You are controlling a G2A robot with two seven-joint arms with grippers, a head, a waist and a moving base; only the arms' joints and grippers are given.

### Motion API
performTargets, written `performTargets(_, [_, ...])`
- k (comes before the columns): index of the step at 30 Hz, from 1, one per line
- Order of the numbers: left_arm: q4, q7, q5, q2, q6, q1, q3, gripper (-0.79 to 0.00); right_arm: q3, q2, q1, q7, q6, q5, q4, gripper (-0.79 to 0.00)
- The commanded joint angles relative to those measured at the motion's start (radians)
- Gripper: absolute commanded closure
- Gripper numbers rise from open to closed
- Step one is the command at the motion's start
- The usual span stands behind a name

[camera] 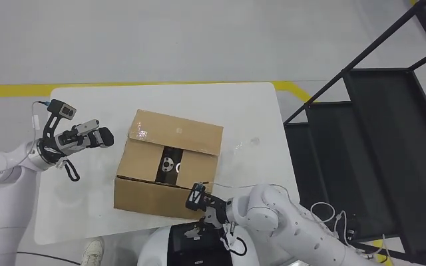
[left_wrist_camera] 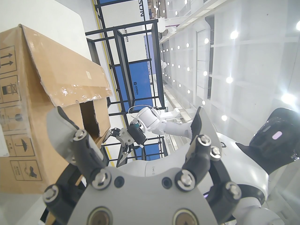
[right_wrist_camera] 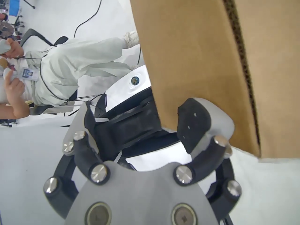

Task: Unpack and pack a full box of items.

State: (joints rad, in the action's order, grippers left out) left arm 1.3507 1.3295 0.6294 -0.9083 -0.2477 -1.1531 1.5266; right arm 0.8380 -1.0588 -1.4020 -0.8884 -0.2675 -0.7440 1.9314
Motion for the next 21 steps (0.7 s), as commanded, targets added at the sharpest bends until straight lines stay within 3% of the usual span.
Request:
performTargets(1, [0.000, 0.000, 0.000, 0.000, 0.000, 0.000, 0.000, -0.785, 0.012, 0.001, 0.000, 0.014, 0.024, -0.002, 0.000, -0.785])
performTargets(16, [0.000, 0.000, 0.000, 0.000, 0.000, 0.000, 0.000, -0.785, 0.098, 0.012, -0.026, 0.063, 0.132, -0.015, -0.009, -0.785])
performTargets(18, [0.000, 0.000, 0.000, 0.000, 0.000, 0.000, 0.000, -0.785, 0.094, 0.012, -0.028, 0.042, 0.111, 0.004, -0.013, -0.785])
performTargets(21, [0.030, -0.020, -0.009, 0.000, -0.003, -0.012, 0.003, -0.785, 0.100, 0.017, -0.035, -0.006, 0.000, 0.121, -0.010, -0.785])
